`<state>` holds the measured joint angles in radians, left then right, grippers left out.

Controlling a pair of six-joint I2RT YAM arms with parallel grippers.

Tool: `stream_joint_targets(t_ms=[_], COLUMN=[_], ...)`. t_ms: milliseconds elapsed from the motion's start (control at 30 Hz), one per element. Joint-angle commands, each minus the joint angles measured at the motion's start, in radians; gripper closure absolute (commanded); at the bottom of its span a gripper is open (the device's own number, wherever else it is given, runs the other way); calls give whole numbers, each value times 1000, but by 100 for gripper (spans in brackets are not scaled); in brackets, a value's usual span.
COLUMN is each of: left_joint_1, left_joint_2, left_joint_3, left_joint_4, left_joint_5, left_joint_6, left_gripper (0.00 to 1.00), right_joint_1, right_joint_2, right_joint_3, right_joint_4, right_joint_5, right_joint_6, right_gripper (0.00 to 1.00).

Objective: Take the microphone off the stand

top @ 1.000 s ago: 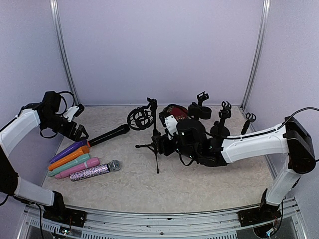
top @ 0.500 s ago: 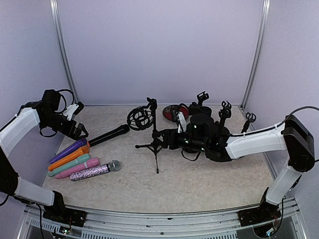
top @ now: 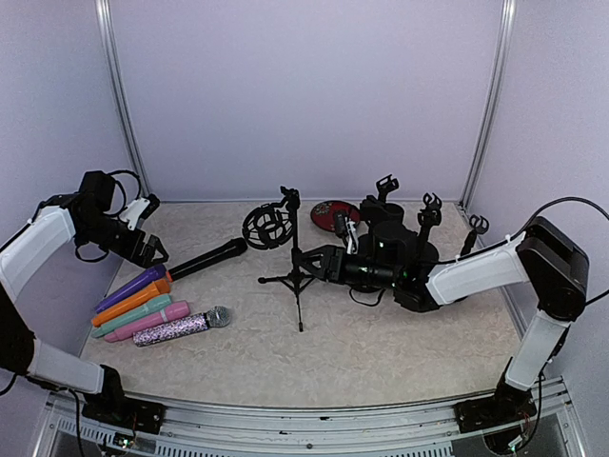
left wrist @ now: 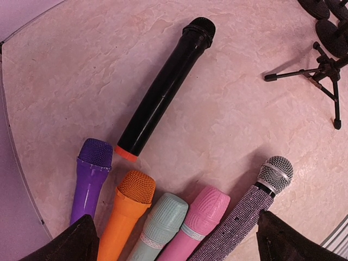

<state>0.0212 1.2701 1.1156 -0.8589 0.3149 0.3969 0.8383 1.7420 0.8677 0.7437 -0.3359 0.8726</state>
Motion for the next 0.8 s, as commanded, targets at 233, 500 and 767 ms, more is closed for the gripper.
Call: stream_joint_targets(t_ms=[233, 500, 767], left_joint_1=[5, 5, 5], left_joint_2=[-19, -14, -24], left_joint_3=[-2, 3, -7], left_joint_4=[-18, -16, -17], left_joint_5=[22, 32, 31], left_joint_6=[16, 11, 12], left_gripper=[1, 1, 1], right_joint_1=[-25, -47, -71], right_joint_2=[9, 21, 83], right_joint_3=[-27, -22, 81], right_joint_4=[12, -27, -52], right_joint_5=[-25, 3, -57], right_joint_6=[22, 3, -51], right_gripper=[53, 53, 56])
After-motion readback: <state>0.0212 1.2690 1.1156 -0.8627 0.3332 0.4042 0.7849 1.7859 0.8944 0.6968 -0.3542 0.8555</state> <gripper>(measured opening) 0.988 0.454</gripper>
